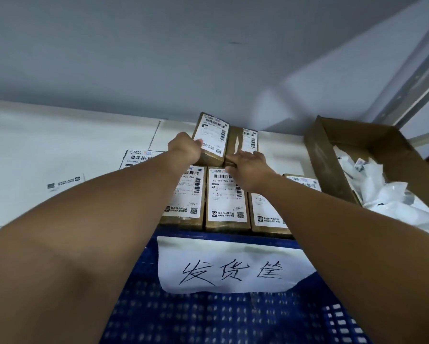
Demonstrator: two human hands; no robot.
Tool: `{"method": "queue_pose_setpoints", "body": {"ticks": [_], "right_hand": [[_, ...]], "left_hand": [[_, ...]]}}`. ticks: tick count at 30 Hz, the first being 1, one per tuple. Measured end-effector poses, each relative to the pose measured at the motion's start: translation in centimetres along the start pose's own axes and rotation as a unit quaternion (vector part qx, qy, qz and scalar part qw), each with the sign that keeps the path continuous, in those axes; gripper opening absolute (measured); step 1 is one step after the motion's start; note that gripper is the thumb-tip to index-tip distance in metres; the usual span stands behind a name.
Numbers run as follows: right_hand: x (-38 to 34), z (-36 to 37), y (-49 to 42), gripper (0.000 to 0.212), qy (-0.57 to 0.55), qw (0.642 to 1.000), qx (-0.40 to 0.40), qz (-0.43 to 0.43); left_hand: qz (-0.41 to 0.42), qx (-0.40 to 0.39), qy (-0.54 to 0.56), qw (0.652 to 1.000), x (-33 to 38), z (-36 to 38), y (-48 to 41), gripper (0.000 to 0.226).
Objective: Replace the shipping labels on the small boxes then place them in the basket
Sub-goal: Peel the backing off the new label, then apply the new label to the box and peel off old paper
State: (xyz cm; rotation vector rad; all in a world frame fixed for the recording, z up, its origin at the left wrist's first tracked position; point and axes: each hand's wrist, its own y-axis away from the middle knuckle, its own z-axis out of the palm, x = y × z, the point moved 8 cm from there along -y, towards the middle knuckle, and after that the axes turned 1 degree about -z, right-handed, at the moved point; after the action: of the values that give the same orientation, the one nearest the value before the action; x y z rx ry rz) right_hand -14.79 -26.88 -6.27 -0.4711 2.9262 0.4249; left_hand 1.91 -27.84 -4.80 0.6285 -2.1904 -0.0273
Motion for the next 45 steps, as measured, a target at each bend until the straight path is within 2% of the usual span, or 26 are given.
{"method": "queue_pose_setpoints", "body": {"ticks": [4, 6, 8, 11, 17, 22, 29, 34, 36, 37, 40, 41, 43, 45], "right_hand": [[-0.1, 0.0, 0.4, 0.045, -0.003, 1.0, 0.002, -0.012], [0.4, 0.2, 0.1, 0.048, 0.001, 1.0, 0.004, 0.004], [0.8, 0.2, 0.0, 0.049, 0.004, 1.0, 0.003, 0.029], [1.2, -0.1, 0.5, 0.05, 0.015, 0.998, -0.013, 0.059], [1.2, 1.1, 0.2, 0.052, 0.016, 0.998, -0.046, 0.046], [1.7, 0.4, 0.0, 0.05, -0.016, 0.998, 0.009, 0.061], [2.6, -0.6, 0.1, 0.038, 0.013, 0.996, 0.079, 0.042], [2.2, -1.5, 0.8, 0.034, 0.024, 0.987, 0.151, 0.058], [1.7, -2.5, 1.6, 0.031, 0.024, 0.979, 0.196, 0.043], [1.3, -2.9, 1.8, 0.031, 0.027, 0.975, 0.218, 0.034], [0.0, -4.3, 3.6, 0.036, 0.023, 0.96, 0.28, 0.01], [-0.5, -4.8, 4.4, 0.041, 0.026, 0.954, 0.299, 0.0], [-1.6, -5.3, 6.2, 0.055, 0.037, 0.949, 0.314, -0.017], [-3.0, -5.5, 8.3, 0.071, 0.045, 0.946, 0.318, -0.045]], "left_hand": [[0.05, -0.02, -0.142, 0.988, 0.4, 1.1, 0.4, 0.04], [0.069, -0.047, -0.209, 0.974, 0.1, 2.1, 1.0, 0.061], [0.084, -0.072, -0.227, 0.968, -0.4, 2.9, 1.3, 0.07], [0.12, -0.086, -0.254, 0.956, -1.0, 4.0, 1.0, 0.062], [0.153, -0.036, -0.304, 0.94, -0.9, 4.2, 2.0, 0.06], [0.195, -0.018, -0.365, 0.91, -0.1, 4.2, 2.9, 0.056], [0.228, -0.012, -0.409, 0.884, -0.2, 3.9, 3.7, 0.06], [0.29, -0.01, -0.385, 0.876, 0.3, 4.3, 5.9, 0.055], [0.314, 0.025, -0.33, 0.89, 1.3, 3.7, 6.4, 0.043], [0.312, 0.03, -0.268, 0.911, 1.7, 3.2, 6.6, 0.039], [0.215, -0.056, 0.002, 0.975, 2.2, 3.4, 6.6, 0.054], [0.175, -0.097, 0.112, 0.973, 2.6, 3.5, 7.0, 0.063], [0.109, -0.136, 0.294, 0.94, 3.1, 3.0, 7.9, 0.074], [0.066, -0.142, 0.407, 0.9, 3.6, 2.2, 8.6, 0.065]]}}
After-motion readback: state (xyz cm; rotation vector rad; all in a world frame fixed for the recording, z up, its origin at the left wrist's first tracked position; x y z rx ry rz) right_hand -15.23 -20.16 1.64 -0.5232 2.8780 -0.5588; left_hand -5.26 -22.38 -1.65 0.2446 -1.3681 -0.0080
